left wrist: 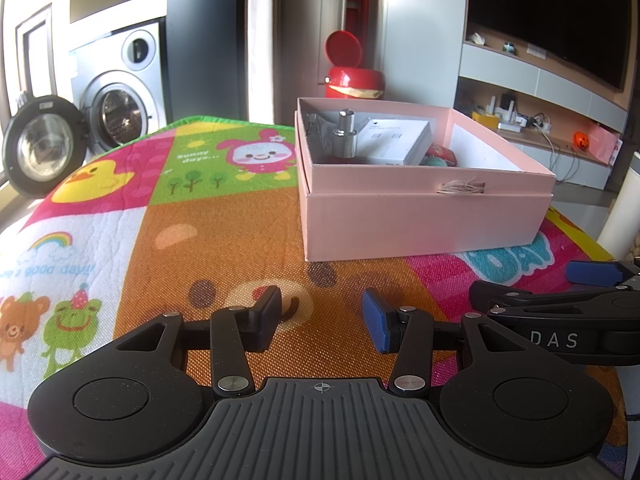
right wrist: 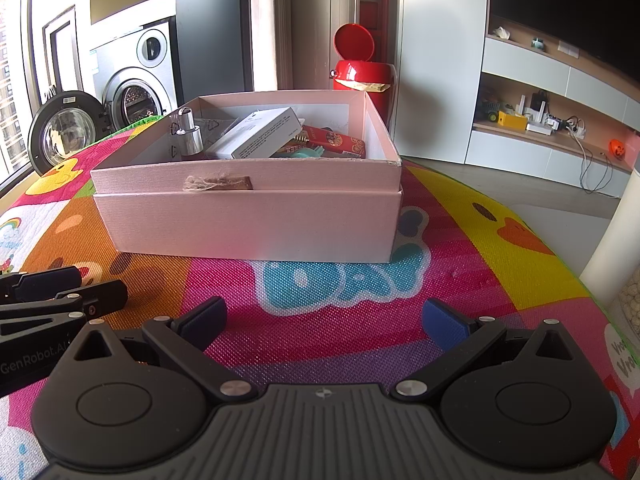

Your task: Organize rigid objects

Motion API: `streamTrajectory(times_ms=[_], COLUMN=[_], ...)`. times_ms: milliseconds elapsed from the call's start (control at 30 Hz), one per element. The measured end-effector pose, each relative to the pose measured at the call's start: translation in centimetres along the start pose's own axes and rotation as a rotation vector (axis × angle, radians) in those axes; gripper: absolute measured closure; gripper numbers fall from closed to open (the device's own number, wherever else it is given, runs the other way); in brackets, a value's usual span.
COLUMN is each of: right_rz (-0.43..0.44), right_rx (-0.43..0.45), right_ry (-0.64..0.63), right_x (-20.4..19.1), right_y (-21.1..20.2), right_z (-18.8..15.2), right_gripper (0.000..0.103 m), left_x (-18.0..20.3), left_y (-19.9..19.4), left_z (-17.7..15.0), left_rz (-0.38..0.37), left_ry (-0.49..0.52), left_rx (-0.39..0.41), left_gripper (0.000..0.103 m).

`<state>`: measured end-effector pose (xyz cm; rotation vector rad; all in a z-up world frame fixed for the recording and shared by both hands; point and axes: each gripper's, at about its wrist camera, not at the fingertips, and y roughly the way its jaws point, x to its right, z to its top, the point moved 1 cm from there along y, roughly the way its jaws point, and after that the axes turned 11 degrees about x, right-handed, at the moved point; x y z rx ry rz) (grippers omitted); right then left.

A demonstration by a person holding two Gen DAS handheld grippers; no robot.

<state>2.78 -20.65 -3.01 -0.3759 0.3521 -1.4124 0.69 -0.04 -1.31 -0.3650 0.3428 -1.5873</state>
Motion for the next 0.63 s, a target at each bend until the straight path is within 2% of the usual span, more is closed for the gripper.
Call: streamTrajectory(times_ms=[633], right_rz=[0.000], right_rx=[0.000], right_ry=[0.000], right_x=[0.02], right_y=[-0.03], right_z=[-0.01], right_gripper=[0.000], left_x=[-0.29], left_y=[0.06], left_z=[0.00], left_rz=[-0.002], left_ry=[0.000], left_rx=[-0.001], left_gripper=[0.053])
